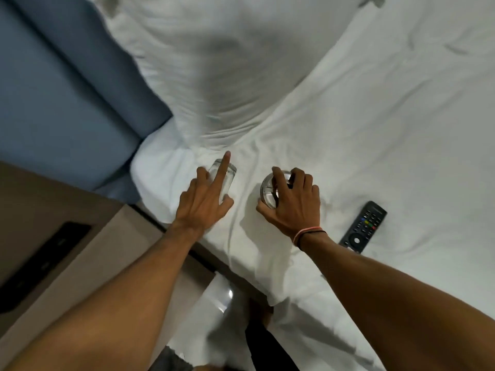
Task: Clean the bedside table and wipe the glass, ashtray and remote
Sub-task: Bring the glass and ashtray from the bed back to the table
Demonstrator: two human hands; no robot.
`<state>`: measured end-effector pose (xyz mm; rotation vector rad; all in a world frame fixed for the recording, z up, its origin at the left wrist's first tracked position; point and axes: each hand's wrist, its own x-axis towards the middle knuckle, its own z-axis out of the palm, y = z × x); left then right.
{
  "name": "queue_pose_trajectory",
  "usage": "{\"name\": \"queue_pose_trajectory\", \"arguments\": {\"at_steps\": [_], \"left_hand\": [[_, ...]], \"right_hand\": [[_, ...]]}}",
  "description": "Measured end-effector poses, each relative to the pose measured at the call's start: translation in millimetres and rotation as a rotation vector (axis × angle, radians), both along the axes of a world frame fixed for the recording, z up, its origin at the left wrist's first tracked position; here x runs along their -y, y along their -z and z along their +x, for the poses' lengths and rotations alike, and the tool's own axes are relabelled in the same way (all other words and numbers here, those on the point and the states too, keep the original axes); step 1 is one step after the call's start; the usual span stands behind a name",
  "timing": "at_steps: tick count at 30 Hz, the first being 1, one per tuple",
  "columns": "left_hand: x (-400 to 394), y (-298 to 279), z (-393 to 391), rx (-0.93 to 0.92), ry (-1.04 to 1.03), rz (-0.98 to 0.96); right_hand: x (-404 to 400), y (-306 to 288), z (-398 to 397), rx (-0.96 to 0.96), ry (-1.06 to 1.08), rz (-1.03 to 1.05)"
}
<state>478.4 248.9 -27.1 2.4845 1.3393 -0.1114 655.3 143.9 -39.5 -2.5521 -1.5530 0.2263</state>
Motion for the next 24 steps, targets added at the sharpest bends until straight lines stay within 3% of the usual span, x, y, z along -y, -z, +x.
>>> {"name": "queue_pose_trajectory", "arguments": {"at_steps": [7,13,18,24], "left_hand": [[45.7,4.4,-189.7,0.095,-0.446,-0.078],[118.7,30.7,-321.7,0.177,-0.811,-0.107],[154.3,64.4,-382.9,0.074,-0.993,-0.043],[155.8,91.1,-418.5,0.313,-1.180,-0.061]], "right_hand": [[-43.3,-17.5,-138.1,0.013,-0.416,0.101],[-42.5,9.9,-270.6,0.044,-0.713,0.027],[-38.3,49.8,-338.1,0.030,-0.825,-0.085],[-48.6,94.5,-370.4,-0.007,-0.860,-0.155]]}}
